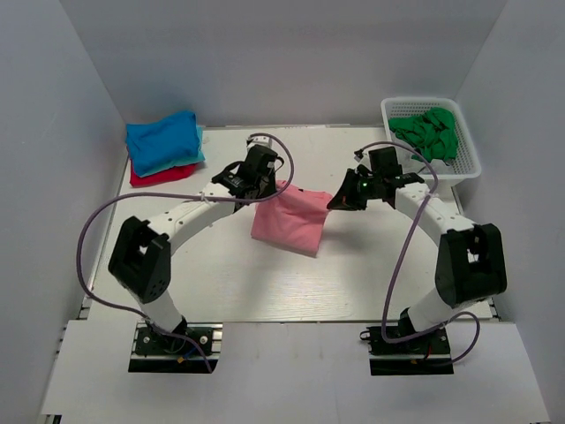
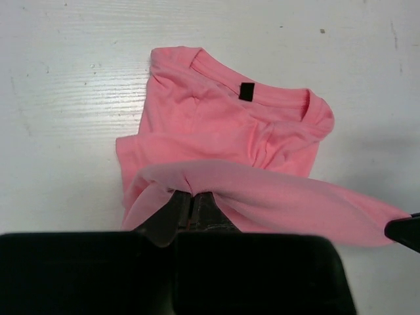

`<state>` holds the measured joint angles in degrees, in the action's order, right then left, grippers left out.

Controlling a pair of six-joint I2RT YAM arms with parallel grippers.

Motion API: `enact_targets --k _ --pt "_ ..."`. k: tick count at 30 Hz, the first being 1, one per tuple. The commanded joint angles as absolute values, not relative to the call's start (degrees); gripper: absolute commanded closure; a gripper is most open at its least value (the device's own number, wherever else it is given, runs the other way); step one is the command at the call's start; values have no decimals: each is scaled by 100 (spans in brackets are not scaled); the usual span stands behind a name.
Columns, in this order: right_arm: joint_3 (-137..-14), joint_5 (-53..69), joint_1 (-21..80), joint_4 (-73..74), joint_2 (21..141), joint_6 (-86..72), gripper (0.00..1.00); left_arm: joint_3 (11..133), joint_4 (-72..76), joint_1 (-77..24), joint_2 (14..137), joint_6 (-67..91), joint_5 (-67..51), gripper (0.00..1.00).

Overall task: Fold and stack the t-shirts
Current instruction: Fold the long partially folded tshirt into a neat square

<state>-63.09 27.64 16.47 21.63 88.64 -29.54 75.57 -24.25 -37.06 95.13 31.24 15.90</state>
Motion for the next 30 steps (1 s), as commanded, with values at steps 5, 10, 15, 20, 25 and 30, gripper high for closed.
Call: enact_targets --k 5,10,15,20,25,30 --pt "-6838 2936 1398 1468 9815 -2830 100 8164 -1986 -3322 10264 2778 1249 100" --pt "-7390 2584 1292 1433 10344 -2813 65 8761 -2091 -3103 10924 2602 1002 91" --pt "-7971 2164 1309 1976 10609 -2664 10 9527 -2733 -3050 11294 2531 1002 0" --pt "-7287 2285 1353 1442 9784 -2733 10 9176 -2541 -3050 10926 2461 572 0" --pt "-6706 2890 1485 504 9641 -3048 10 8667 -2013 -3103 10846 2531 -157 0" --pt "-6889 3094 1591 176 10220 -3384 10 8604 -1767 -3086 11293 2637 -535 0"
